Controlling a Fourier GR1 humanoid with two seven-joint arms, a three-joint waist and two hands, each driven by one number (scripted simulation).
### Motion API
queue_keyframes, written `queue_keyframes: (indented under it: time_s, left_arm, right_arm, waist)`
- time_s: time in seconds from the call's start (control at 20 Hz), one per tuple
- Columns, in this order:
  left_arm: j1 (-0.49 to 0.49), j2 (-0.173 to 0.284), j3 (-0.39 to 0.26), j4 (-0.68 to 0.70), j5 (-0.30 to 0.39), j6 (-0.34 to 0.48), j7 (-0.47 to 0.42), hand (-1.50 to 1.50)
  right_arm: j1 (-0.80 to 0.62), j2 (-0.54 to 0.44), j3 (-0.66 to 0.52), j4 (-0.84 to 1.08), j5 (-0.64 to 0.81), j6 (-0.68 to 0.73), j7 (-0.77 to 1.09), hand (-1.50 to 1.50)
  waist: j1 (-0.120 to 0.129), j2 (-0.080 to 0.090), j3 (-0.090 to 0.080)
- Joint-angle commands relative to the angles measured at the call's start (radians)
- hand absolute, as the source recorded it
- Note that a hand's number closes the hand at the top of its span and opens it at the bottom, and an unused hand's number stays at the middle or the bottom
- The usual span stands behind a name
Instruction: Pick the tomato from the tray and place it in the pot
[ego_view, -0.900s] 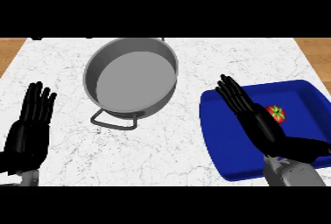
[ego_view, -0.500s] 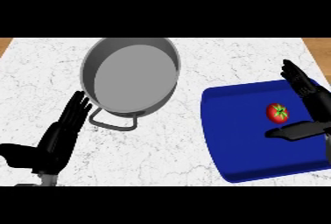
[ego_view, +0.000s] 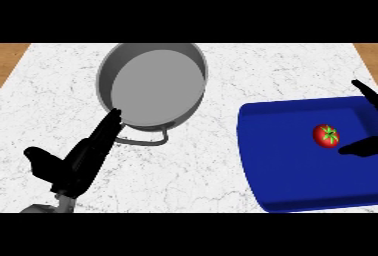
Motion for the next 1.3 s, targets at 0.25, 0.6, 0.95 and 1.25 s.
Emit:
queue_keyframes:
  time_s: [0.25,0.6,0.95,1.25]
  left_arm:
    - [-0.012,-0.036,-0.011,0.018,-0.006,-0.02,0.082,0.0]
    - [-0.049,-0.048,0.026,0.062,-0.007,-0.04,0.097,0.0]
    - [-0.063,-0.114,0.009,0.038,-0.057,-0.023,0.136,0.0]
    - [0.034,-0.098,0.049,0.02,-0.072,-0.087,0.091,0.0]
  right_arm:
    - [-0.099,-0.163,-0.023,-0.146,-0.005,0.28,0.251,-1.5]
    - [-0.172,-0.141,-0.039,-0.305,-0.141,0.482,0.623,-1.5]
    - [-0.152,-0.064,-0.096,-0.361,-0.184,0.518,0.775,-1.5]
    - [-0.055,0.043,-0.095,-0.473,-0.127,0.47,0.815,-1.5]
  waist:
    - [-0.023,-0.014,-0.006]
    - [-0.027,-0.013,-0.007]
    - [-0.019,-0.011,-0.006]
    - [-0.018,-0.012,-0.005]
